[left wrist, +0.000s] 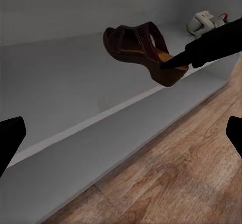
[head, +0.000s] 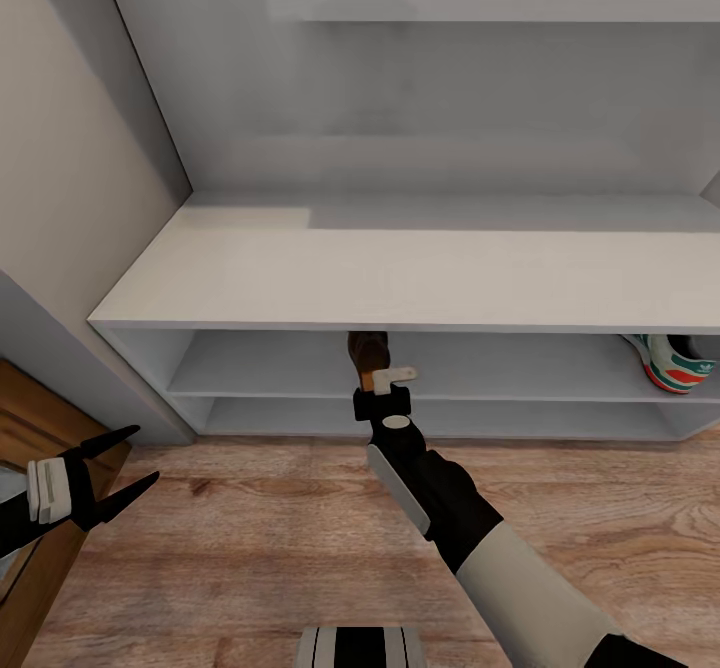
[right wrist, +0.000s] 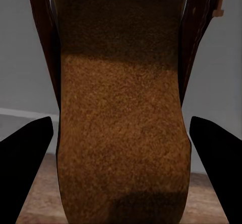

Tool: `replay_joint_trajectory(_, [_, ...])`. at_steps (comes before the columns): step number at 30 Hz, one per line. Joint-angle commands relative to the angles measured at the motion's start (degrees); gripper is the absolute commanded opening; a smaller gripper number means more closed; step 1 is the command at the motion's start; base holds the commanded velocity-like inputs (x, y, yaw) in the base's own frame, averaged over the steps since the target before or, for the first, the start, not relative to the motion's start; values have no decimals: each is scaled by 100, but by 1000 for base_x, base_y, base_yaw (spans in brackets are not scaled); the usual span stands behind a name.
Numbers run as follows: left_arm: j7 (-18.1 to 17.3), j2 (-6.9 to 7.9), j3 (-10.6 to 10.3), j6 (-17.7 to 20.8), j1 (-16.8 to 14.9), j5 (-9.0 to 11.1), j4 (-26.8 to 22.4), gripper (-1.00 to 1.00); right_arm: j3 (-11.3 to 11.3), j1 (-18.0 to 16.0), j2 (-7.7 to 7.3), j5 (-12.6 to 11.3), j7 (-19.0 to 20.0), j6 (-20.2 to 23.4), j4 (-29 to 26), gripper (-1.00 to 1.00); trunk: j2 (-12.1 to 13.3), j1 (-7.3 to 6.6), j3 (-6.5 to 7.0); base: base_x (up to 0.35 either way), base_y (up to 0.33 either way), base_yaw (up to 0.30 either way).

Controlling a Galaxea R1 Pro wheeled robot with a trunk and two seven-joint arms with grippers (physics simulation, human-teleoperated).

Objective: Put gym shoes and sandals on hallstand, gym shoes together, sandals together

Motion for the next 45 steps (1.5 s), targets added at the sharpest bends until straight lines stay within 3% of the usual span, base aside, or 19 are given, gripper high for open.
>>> replay_joint_trajectory(1, [-17,1,2,-5,-3,8,2,100,11,-7,0,-43,-47,17,-2,-100,-2,-1,-4,0,0,0])
replay_joint_trajectory(45, [-17,2,2,-5,-3,6,2,100,20,-12,0,-61,-50,-1,-16,-100,-2,-1,-4,32,0,0])
